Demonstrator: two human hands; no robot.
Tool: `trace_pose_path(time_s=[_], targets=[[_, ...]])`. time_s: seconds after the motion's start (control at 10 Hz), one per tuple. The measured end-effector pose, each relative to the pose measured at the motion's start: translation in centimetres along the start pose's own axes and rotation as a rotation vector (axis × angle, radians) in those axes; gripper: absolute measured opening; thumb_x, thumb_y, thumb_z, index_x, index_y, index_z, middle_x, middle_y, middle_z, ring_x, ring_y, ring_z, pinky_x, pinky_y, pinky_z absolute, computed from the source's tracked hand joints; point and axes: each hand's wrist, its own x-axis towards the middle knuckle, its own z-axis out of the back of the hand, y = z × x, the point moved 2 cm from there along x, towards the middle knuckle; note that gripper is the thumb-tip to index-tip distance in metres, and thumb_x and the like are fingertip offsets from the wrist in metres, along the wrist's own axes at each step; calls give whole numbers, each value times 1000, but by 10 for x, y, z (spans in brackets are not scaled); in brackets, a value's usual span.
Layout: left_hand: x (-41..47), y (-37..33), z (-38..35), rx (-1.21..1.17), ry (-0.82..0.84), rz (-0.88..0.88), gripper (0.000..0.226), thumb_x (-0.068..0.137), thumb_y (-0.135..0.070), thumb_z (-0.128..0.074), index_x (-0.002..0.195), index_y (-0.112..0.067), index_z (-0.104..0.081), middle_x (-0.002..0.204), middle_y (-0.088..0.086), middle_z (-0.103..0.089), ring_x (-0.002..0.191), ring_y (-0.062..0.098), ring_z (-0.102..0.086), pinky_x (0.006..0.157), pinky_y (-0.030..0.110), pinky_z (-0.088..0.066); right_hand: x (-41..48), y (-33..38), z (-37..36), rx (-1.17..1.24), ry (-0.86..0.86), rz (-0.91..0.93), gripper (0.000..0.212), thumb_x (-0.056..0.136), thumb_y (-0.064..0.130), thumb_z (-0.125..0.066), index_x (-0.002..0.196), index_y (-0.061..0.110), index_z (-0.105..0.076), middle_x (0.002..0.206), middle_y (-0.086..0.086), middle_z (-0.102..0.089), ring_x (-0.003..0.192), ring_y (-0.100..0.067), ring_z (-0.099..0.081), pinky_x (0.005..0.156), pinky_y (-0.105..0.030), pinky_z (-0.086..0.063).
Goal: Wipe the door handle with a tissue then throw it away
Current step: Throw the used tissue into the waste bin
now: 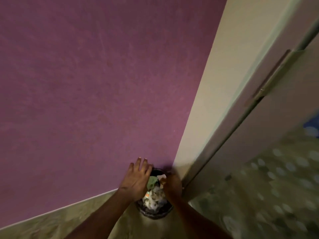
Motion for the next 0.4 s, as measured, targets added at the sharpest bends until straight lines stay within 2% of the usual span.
trace_pose_path(time_s=[0.1, 0.2, 0.3, 0.4], targets=[[15, 1, -24, 7, -6, 16, 86, 77, -37, -54, 151, -8, -21, 157, 26, -20, 143, 50, -14, 112, 64, -14, 17, -4, -20, -49, 100, 2, 32, 85, 29, -62, 109, 9, -68, 110, -12, -71, 106, -26, -63, 89, -34, -48], [22, -2, -33, 30, 29, 25, 89, 79, -41, -51, 152, -8, -13, 159, 26, -12, 144, 49, -6, 114, 66, -5, 25, -9, -27, -57, 217, -35, 34, 86, 23, -62, 115, 6, -65, 121, -14, -67, 116, -26, -59, 95, -29, -45], [27, -5, -33, 48, 16, 9, 94, 79, -45, -52, 153, -8, -7, 160, 26, -7, 145, 48, -1, 113, 67, -1, 27, -11, -24, -76, 293, -12, 42, 84, 6, -56, 125, 7, -60, 133, -13, -60, 125, -24, -53, 99, -26, -41], [25, -7, -22, 48, 12, 2, 93, 80, -49, -46, 153, -8, -4, 161, 25, -4, 146, 47, 2, 112, 67, 1, 9, -2, -15, -65, 218, 77, 35, 88, 14, -53, 122, 8, -62, 126, -13, -64, 120, -25, -56, 99, -31, -44]])
